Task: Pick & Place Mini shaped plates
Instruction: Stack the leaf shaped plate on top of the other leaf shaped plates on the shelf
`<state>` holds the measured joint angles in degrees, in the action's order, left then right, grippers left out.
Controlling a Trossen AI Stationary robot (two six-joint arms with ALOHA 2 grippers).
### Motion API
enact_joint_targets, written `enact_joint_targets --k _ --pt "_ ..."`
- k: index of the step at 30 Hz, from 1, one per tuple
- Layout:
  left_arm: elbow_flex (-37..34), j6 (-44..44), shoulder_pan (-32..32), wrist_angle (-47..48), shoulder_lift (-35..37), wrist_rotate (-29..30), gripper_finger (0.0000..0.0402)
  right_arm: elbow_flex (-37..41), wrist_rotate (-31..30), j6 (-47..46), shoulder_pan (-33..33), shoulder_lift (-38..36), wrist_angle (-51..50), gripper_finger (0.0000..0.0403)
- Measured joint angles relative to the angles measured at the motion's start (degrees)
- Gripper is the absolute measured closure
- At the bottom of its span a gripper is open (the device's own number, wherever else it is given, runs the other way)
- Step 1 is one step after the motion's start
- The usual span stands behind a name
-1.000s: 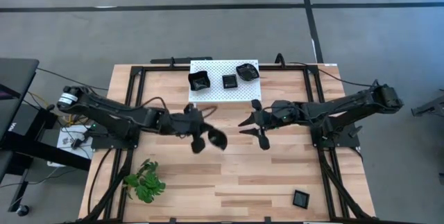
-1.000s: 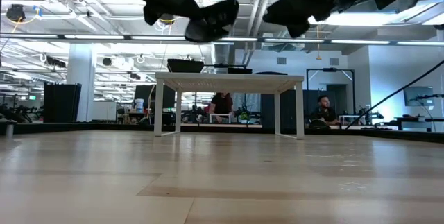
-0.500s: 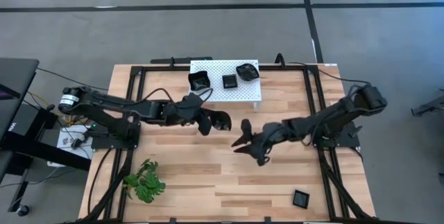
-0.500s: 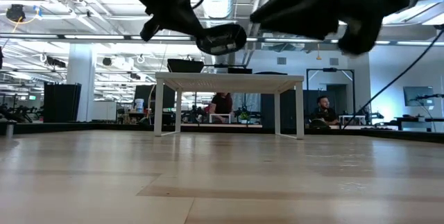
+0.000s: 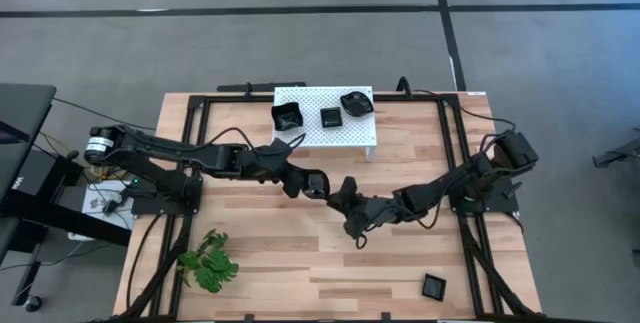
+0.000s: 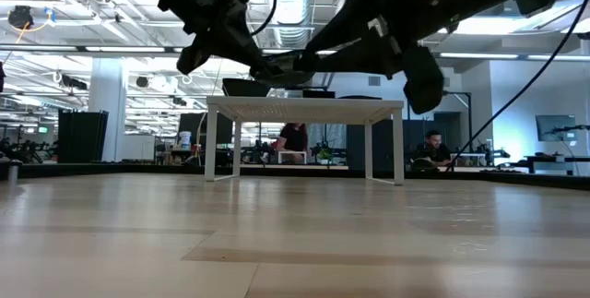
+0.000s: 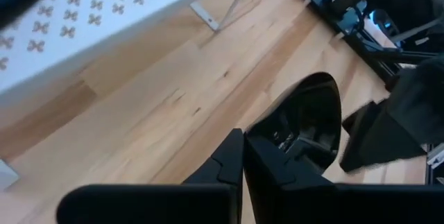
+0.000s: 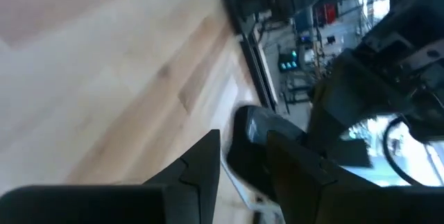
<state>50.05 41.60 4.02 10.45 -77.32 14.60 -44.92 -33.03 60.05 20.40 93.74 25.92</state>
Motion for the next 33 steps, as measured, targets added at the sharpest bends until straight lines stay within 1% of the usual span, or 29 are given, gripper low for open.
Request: enact_joint_targets --k 3,8,11,14,17,24,26,30,33 --pt "-0.4 2.0 -0.1 0.2 0.0 -1.3 0.0391 -0.4 -2.6 3.3 -0.2 0.9 -0.1 0.029" --pt "-0.4 4.7 -0.1 0.2 0.0 -4.8 0.039 -0.5 -2.4 10.4 -0.2 1.3 0.0 0.0306" --pt "-0.4 5.7 -0.5 0.3 0.0 -7.8 0.0391 -0.4 -2.5 11.4 -0.1 1.3 -0.1 0.0324" --pt "-0.4 5.8 -0.7 0.3 0.0 -10.6 0.039 -0.5 -3.0 11.5 -0.2 1.3 0.0 0.0338" --pt "-0.4 5.9 -1.4 0.3 0.0 -13.1 0.0389 -0.5 -3.0 11.0 -0.1 1.3 0.1 0.0343" --pt "-0.4 5.4 -3.1 0.2 0.0 -13.1 0.039 -0.5 -3.1 7.5 2.2 1.3 -0.1 0.0344" --pt "-0.4 5.4 -3.6 0.2 0.0 -13.2 0.039 -0.5 -3.9 7.1 3.1 1.3 -0.2 0.0344" --pt "-0.4 5.3 -3.9 0.5 0.0 -15.8 0.039 -0.5 -8.1 6.4 4.8 1.3 -0.2 0.0344" --pt "-0.4 5.2 -3.7 0.9 0.0 -17.7 0.039 -0.5 -8.7 5.5 5.5 1.3 -0.2 0.0344"
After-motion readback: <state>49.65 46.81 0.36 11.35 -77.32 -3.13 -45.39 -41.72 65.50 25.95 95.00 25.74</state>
